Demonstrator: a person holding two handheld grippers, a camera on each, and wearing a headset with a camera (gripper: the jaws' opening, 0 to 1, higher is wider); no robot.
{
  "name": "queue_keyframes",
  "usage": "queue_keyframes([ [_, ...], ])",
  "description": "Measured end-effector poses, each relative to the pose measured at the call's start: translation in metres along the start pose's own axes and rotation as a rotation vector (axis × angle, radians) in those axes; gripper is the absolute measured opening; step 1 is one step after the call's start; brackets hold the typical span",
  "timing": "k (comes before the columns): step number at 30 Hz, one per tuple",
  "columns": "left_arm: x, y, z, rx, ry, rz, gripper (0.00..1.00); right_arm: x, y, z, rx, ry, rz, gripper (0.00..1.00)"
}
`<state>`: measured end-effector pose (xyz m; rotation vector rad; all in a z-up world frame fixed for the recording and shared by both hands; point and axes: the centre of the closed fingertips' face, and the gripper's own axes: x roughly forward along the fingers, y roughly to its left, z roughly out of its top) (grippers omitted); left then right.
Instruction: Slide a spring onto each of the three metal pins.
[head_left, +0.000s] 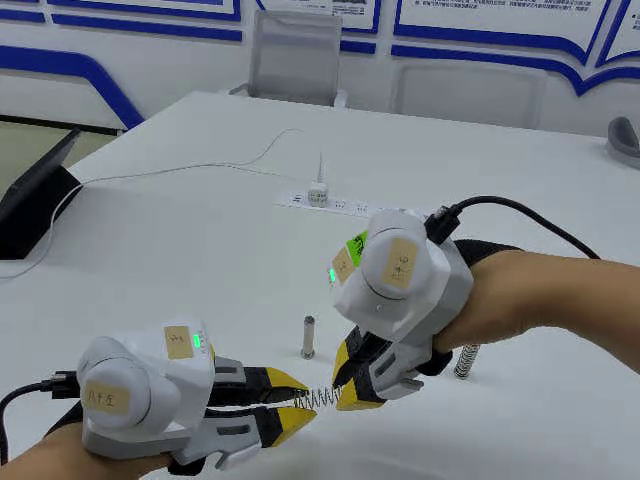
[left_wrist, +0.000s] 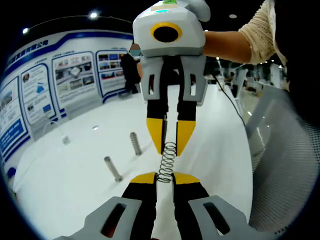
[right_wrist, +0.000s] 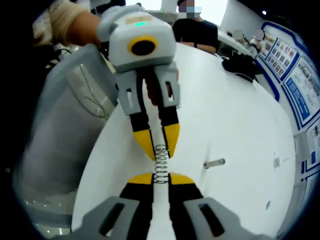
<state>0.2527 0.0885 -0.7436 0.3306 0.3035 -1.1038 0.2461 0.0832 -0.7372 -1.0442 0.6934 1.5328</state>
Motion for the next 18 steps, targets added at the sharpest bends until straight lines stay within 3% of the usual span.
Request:
queue_keyframes([
  [18,-0.001,0.000,0.002,-0.001,-0.005,0.008,0.11,-0.013,-0.001,0.030,-0.045,-0.049,-0.030,0.12],
])
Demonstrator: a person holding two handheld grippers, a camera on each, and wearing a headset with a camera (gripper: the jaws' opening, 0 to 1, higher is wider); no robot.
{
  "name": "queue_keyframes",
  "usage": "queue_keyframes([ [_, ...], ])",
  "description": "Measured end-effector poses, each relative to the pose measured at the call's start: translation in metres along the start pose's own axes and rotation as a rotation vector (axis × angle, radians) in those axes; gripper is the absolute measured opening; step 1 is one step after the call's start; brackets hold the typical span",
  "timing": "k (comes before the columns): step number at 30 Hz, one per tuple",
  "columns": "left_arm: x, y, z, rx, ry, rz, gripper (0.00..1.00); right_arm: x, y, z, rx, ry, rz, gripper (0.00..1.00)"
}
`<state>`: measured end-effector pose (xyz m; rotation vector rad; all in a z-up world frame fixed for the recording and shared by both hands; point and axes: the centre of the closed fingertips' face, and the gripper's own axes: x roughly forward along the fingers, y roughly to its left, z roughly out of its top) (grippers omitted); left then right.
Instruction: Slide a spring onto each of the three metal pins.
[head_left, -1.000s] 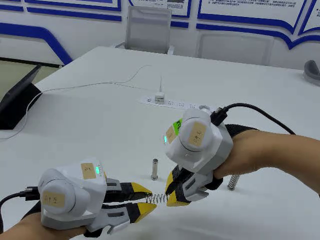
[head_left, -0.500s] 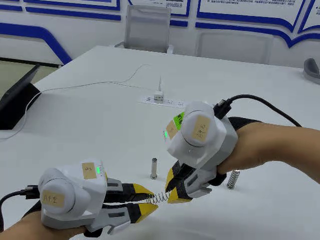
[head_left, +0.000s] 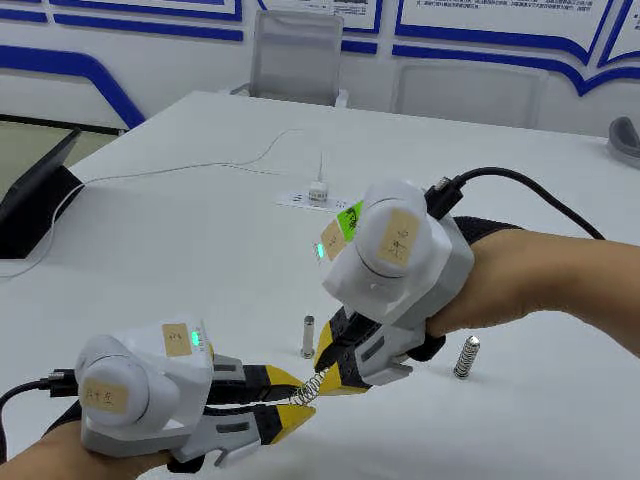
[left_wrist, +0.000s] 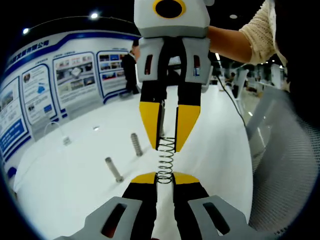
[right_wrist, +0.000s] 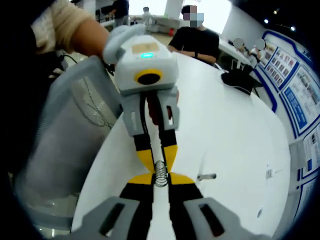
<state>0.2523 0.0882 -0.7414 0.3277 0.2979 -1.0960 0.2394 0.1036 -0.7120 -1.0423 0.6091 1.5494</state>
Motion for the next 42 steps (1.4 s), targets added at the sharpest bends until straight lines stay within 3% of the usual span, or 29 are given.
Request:
queue_keyframes([
  [15,-0.001,0.003,-0.001,-0.025,-0.019,0.007,0.11,0.002,-0.004,0.002,0.028,-0.006,-0.011,0.13],
  [26,-0.004,0.003,0.006,-0.030,-0.050,0.008,0.10,0.003,-0.007,0.000,0.089,-0.037,-0.014,0.15],
  [42,-0.004,0.004,0.012,-0.030,-0.070,0.016,0.11,0.005,-0.005,0.005,0.087,-0.034,-0.004,0.12],
])
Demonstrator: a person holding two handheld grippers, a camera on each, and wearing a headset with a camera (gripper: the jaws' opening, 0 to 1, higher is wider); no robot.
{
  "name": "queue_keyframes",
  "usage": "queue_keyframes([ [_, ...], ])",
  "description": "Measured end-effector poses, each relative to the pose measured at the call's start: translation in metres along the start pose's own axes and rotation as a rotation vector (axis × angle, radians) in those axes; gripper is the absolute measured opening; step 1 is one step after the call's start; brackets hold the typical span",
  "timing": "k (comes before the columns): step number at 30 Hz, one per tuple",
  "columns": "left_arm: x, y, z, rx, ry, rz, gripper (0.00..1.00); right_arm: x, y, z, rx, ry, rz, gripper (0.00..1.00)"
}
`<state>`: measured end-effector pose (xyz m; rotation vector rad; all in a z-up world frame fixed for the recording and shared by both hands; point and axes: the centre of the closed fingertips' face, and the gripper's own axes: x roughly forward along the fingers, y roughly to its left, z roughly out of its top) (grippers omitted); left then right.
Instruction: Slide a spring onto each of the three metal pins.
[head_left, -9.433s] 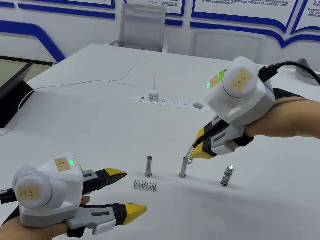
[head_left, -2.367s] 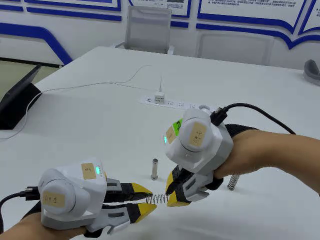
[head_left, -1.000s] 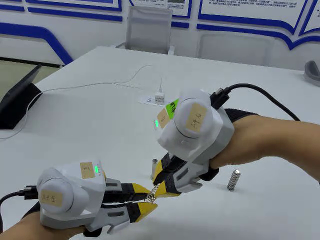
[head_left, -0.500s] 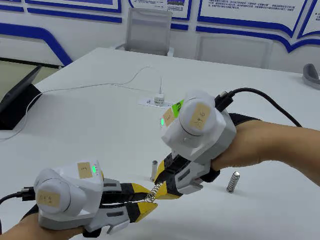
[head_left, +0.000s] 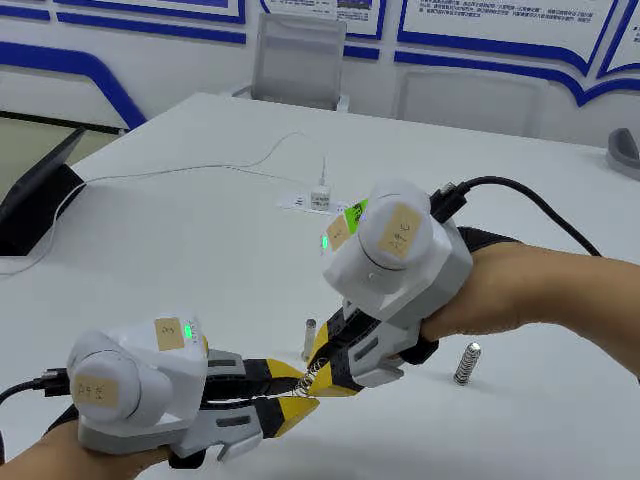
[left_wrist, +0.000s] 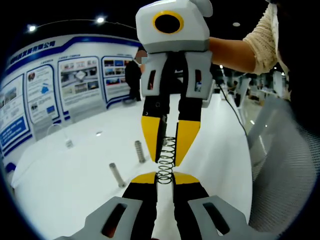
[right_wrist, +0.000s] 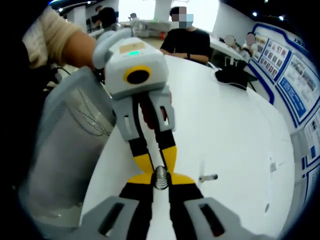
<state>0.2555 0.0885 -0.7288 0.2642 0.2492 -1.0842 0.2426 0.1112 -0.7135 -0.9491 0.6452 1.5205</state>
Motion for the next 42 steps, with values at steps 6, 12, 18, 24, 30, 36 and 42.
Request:
queue_keyframes([
  [6,0.002,0.001,0.000,-0.001,0.001,0.002,0.11,0.002,-0.001,0.005,-0.024,0.008,0.003,0.12],
  [12,0.000,0.003,-0.002,-0.008,0.001,0.013,0.11,0.003,-0.002,0.004,-0.023,0.011,0.005,0.12],
  [18,0.000,0.007,-0.006,-0.027,0.009,0.029,0.18,0.002,-0.007,0.002,-0.020,0.018,0.000,0.12],
  [24,-0.002,0.010,-0.010,-0.038,0.015,0.043,0.23,0.001,-0.010,0.001,-0.017,0.022,-0.005,0.12],
  [30,-0.003,0.013,-0.012,-0.063,0.020,0.062,0.33,-0.001,-0.013,0.000,-0.015,0.026,-0.012,0.12],
  [36,-0.007,0.021,-0.017,-0.094,0.026,0.094,0.45,-0.004,-0.019,-0.002,-0.004,0.029,-0.025,0.12],
  [42,-0.009,0.024,-0.020,-0.107,0.028,0.111,0.52,-0.007,-0.026,-0.006,0.005,0.038,-0.039,0.12],
])
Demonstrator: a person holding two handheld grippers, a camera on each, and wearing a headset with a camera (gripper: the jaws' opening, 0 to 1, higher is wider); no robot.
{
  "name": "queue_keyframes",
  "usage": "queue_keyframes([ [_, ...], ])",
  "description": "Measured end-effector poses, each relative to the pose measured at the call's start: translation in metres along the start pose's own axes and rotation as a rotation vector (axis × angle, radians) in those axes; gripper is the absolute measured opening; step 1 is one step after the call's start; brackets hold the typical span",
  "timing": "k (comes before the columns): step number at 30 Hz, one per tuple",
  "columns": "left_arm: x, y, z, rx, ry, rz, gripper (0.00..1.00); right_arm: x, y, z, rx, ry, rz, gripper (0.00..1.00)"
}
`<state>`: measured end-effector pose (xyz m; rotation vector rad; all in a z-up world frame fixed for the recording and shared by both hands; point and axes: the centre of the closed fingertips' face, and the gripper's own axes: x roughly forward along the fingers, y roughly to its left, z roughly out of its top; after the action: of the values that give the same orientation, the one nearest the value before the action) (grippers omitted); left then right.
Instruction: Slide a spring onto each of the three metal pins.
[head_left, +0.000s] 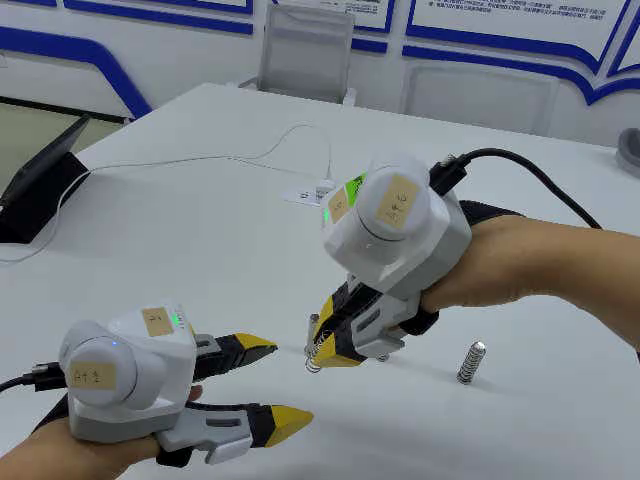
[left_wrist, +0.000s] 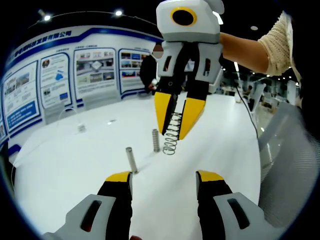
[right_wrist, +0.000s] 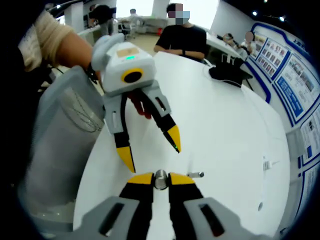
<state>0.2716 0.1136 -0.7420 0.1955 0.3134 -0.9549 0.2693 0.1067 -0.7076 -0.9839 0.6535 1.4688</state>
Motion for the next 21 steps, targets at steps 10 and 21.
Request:
queue_keyframes([
  [10,-0.001,0.002,-0.004,-0.009,0.005,0.017,0.60,-0.007,-0.025,-0.007,0.032,0.019,-0.028,0.12],
  [21,0.000,0.001,-0.003,-0.017,-0.001,0.017,0.61,-0.006,-0.049,-0.011,0.064,0.038,-0.045,0.12],
])
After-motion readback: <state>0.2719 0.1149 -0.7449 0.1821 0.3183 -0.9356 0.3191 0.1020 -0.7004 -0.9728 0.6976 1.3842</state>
